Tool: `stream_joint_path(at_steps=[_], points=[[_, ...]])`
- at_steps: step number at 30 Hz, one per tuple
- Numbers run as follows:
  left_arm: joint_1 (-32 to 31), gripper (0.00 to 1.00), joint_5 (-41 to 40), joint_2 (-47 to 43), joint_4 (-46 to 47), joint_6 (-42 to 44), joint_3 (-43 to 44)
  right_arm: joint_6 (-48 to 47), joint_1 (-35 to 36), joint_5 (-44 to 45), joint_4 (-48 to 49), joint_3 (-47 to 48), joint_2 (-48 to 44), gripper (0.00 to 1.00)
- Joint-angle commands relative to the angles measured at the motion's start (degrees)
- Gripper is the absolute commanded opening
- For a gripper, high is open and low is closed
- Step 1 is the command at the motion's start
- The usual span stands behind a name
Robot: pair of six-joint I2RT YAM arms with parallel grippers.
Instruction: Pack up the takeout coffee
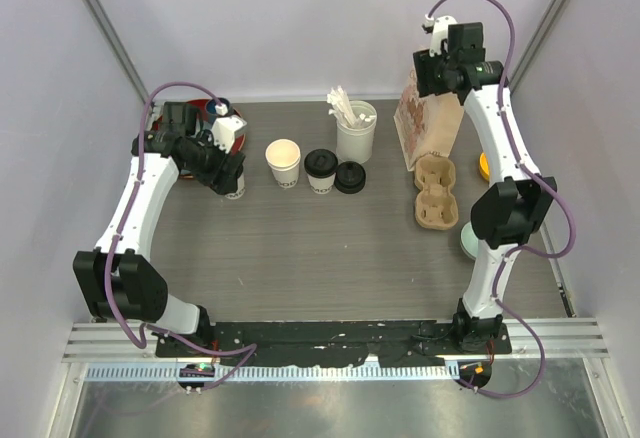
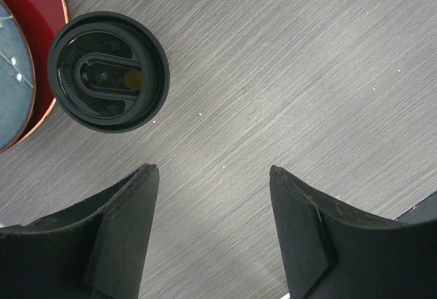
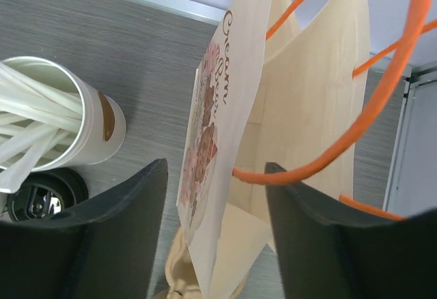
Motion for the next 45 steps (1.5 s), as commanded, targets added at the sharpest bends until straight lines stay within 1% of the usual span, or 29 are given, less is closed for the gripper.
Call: stream_joint_path(at_steps=[1,2,3,4,5,9,15,18,21,22,25,26,27,28,29,32,33,34,35,36,38,39,42,43,44,45], points=[[0.4,0.70,0.9,-0.4,-0.5,0.6,0.8,-4.7,-0.3,0.0,0.3,3.9,1.8,0.53],[0.4,0.70,0.9,-0.4,-0.6,0.6,0.8,-4.8,-0.2,1.1,0.1,3.9,2.2,0.43],[0.4,0.70,1.0,-0.5,-0.6,0.6,0.8,-5.0,-0.3,1.1,0.1,4.0,2.4,0.29],[0.4,0.70,0.9,-0.5,-0.8,0.6,0.8,-5.4,-0.4,1.1,-0.1,4.0,2.4,0.24],[0.4,0.70,0.9,-0.7,-0.8,0.8,0.7,-5.9,-0.4,1.1,-0.2,3.8,2.3,0.16],[0.3,0.70,0.8,-0.9,-1.1,0.9,0.8,-6.7,-0.4,-0.7,0.8,4.7,-0.2,0.01],[0.3,0.70,2.1,-2.6,-1.4,0.2,1.1,-8.4,-0.4,0.7,2.0,7.8,-6.0,0.01],[0.4,0.70,3.2,-3.7,-2.1,-0.3,1.7,-8.5,-0.2,1.1,2.7,7.5,-11.7,0.01],[0.3,0.69,3.7,-4.2,-2.9,-1.2,3.2,-9.8,1.4,1.1,3.4,5.2,-18.4,0.01],[0.4,0.69,4.0,-4.6,-3.1,-1.6,3.6,-10.4,3.4,1.1,3.3,4.0,-22.1,0.01],[0.4,0.69,4.1,-5.8,-3.2,-3.4,5.2,-13.1,8.4,0.7,1.7,1.8,-27.3,0.01],[0.4,0.68,4.1,-6.2,-2.9,-4.6,5.6,-14.3,12.3,-1.0,0.7,1.3,-30.2,0.01],[0.4,0.68,4.1,-6.7,-2.6,-5.3,6.3,-14.4,13.6,-4.1,-0.8,0.6,-32.0,0.01],[0.4,0.68,4.0,-7.2,-2.4,-6.0,6.6,-13.7,14.8,-6.6,-1.0,-2.2,-33.5,0.01],[0.4,0.68,3.7,-8.4,-1.4,-7.6,6.9,-13.2,17.6,-11.1,-1.2,-4.0,-36.5,0.01],[0.4,0.70,2.7,-11.0,0.9,-10.5,8.2,-11.5,22.1,-14.2,-3.0,-10.7,-39.7,0.01],[0.5,0.71,1.3,-11.5,1.3,-12.3,9.3,-11.3,25.3,-15.1,-3.7,-12.4,-41.6,0.01],[0.6,0.72,0.3,-12.0,1.9,-13.5,9.9,-11.4,26.8,-16.1,-3.6,-16.5,-42.6,0.01],[0.8,0.73,-0.7,-12.5,2.8,-14.5,10.6,-11.7,28.4,-17.1,-3.3,-18.5,-43.5,0.01],[1.2,0.75,-2.7,-13.4,3.1,-15.8,12.0,-12.1,32.0,-19.9,-3.3,-20.4,-44.8,0.01],[1.8,0.76,-3.9,-14.1,3.2,-16.6,13.6,-13.1,36.1,-21.7,-3.5,-24.1,-45.5,0.01],[2.1,0.77,-4.1,-14.6,3.1,-17.0,15.0,-13.2,40.0,-22.4,-3.4,-25.1,-45.5,0.01],[2.2,0.80,-1.7,-14.8,-0.5,-16.0,17.8,-13.4,45.6,-22.0,-1.4,-28.8,-44.9,0.01],[2.2,0.80,2.6,-14.6,-2.0,-14.4,18.5,-13.6,48.1,-21.4,-0.4,-30.8,-44.2,0.01],[2.2,0.80,4.9,-14.4,-5.7,-13.7,19.2,-14.6,48.9,-21.3,0.5,-32.0,-43.8,0.01],[2.2,0.80,7.4,-14.2,-7.4,-13.4,20.1,-15.5,49.7,-21.5,2.4,-33.0,-43.4,0.01]])
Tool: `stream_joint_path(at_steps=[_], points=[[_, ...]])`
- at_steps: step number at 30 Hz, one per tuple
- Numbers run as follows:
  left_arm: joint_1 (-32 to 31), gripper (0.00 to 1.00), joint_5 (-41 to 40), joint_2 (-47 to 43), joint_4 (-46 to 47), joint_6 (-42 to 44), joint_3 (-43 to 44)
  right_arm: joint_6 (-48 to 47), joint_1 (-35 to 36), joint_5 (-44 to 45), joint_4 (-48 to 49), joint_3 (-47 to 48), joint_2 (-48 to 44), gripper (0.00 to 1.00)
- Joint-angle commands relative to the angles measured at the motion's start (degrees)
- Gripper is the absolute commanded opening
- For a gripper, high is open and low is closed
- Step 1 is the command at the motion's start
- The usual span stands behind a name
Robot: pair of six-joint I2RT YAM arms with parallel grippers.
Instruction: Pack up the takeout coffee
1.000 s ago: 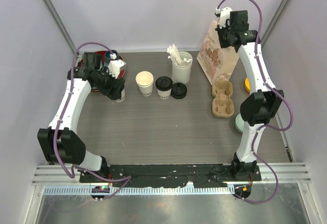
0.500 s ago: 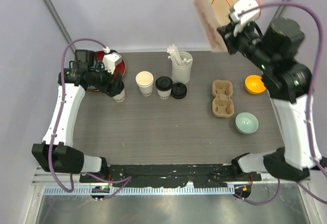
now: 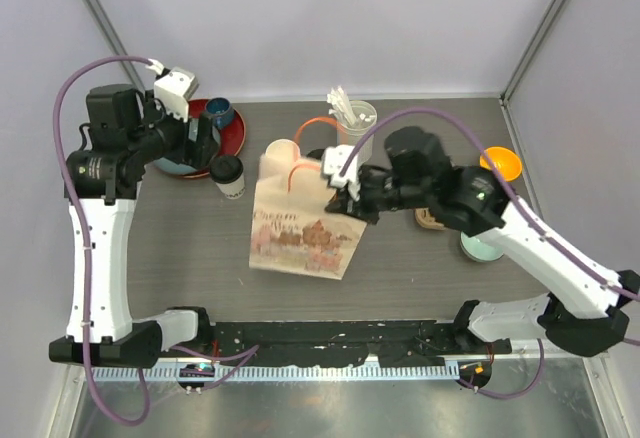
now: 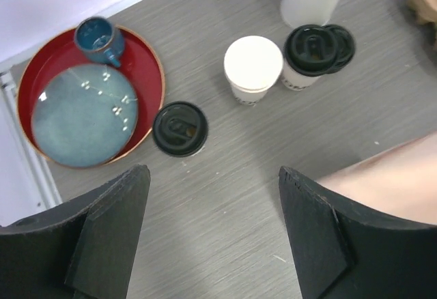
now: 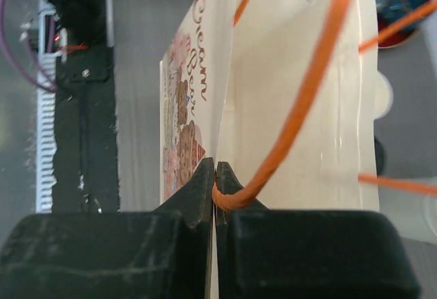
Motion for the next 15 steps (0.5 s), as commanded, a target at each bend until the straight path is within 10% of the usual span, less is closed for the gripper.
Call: stream_joint_path(at_steps=[1,15], points=[[0.1,0.81,11.6,0.0,-8.2,1.6,3.7,-3.7,4.8,-2.8,6.4,-4.7,0.7,0.01],[-8.0,0.91,18.4,-1.2,-18.0,14.8,-7.2,-16.3,7.4,-9.4,11.1,-8.9,10.2,0.01]])
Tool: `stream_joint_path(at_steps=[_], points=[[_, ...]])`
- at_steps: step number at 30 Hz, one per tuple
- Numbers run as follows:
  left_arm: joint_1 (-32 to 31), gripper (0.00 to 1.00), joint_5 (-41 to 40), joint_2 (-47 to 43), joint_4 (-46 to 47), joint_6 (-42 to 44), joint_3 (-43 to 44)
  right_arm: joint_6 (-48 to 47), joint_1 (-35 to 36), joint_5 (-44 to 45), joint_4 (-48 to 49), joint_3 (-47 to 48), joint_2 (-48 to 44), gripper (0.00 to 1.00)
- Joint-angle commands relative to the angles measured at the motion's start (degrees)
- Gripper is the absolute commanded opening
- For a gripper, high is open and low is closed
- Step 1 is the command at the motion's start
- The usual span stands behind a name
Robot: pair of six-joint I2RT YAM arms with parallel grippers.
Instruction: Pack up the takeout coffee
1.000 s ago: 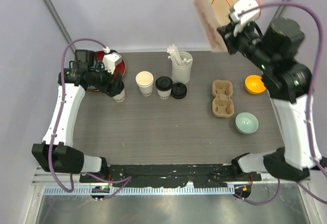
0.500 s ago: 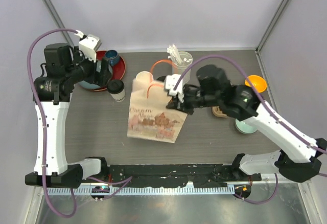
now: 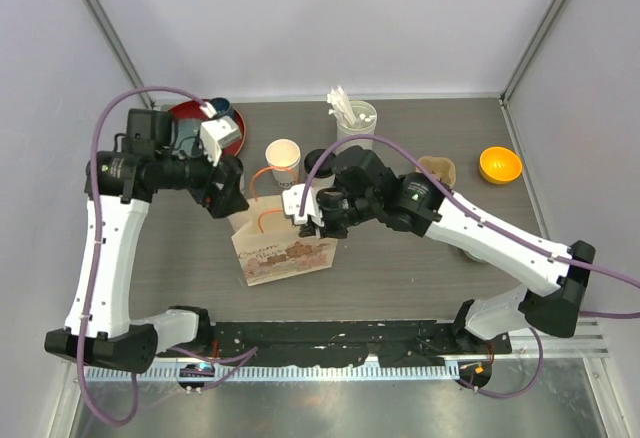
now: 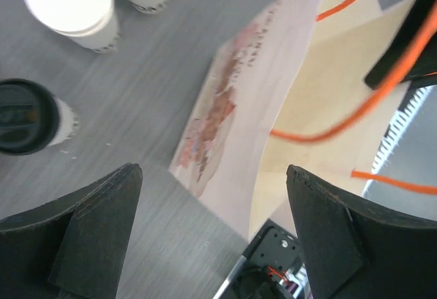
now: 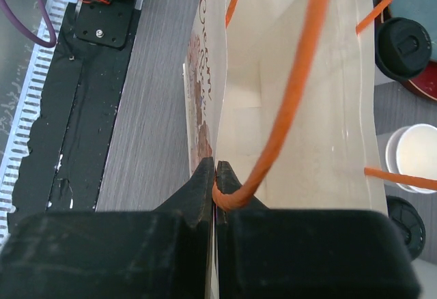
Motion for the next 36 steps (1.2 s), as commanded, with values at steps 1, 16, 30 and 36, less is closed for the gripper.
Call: stream_joint_path(at_steps=[1,16,30,36], points=[[-3.9,0.92,-0.1,-0.4,-0.3,1.6,-3.4,-4.5,1.5,-3.0,4.3,0.3,1.8,0.01],[-13.8,0.46,-14.4,5.5,5.1,2.6,-11.9,-8.8,3.1,-5.0,-2.3,3.7,5.1,0.01],[-13.8,0.00,-38.2,-1.8,13.5,3.0,-2.6,-0.3,15.0,1.6,-6.9,-7.4,3.1,0.01],[-13.8,0.00,-44.7,-4.3,13.1,5.8,-4.1,5.0,16.1,0.8,-2.5,-16.7,-0.4,0.01]])
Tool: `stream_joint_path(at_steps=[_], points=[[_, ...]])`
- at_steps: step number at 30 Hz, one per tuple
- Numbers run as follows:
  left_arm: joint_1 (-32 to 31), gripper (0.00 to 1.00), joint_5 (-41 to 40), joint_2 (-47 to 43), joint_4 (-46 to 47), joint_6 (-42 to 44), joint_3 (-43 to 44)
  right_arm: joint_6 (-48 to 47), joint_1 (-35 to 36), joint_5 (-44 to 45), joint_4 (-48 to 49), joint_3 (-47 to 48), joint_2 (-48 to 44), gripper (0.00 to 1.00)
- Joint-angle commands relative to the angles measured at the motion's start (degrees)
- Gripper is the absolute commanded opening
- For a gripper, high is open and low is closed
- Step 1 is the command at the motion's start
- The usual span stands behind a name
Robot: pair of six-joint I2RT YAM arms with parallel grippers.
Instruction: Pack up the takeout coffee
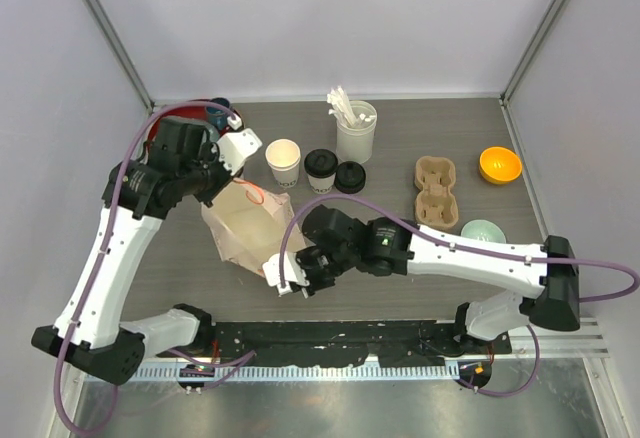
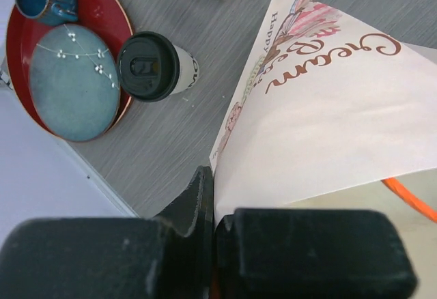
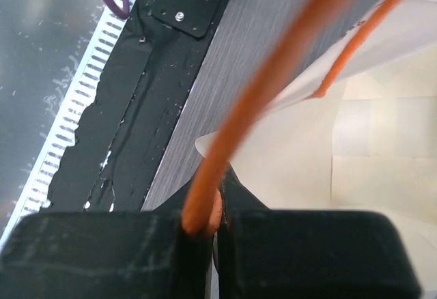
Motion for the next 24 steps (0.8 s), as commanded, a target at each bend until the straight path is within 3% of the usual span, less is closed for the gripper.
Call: stream_joint_path(at_steps=[1,4,5,7,8,10,24], points=[[1.0,0.00,-9.6,-2.5,6.0,2.4,0.2,7.7,1.6,-1.4,-5.2,-8.3,-4.3,0.01],[0.1,0.00,-1.4,-2.7,3.0,-1.2,-0.1,11.6,1.5,1.5,1.4,-9.2,-6.2,0.20],[-2.0,0.00,1.3,-2.9,2.3,-2.5,-0.4,12.6,1.6,3.1,4.7,-8.8,-7.0,0.38],[-5.9,0.00,1.2,-3.3,1.2,-3.5,-1.8,15.1,1.6,4.0,6.9,-6.9,-7.7,0.51],[-6.9,0.00,1.1,-3.8,0.7,-3.7,-2.4,15.7,1.6,5.1,8.4,-6.2,-8.0,0.67],[-9.1,0.00,-0.6,-4.2,0.0,-3.8,-4.9,17.8,1.6,5.8,10.1,-5.0,-9.4,0.79],[-15.0,0.00,-7.0,-6.1,-1.4,-5.1,-8.8,20.2,1.6,10.5,11.9,-5.5,-23.5,0.89]])
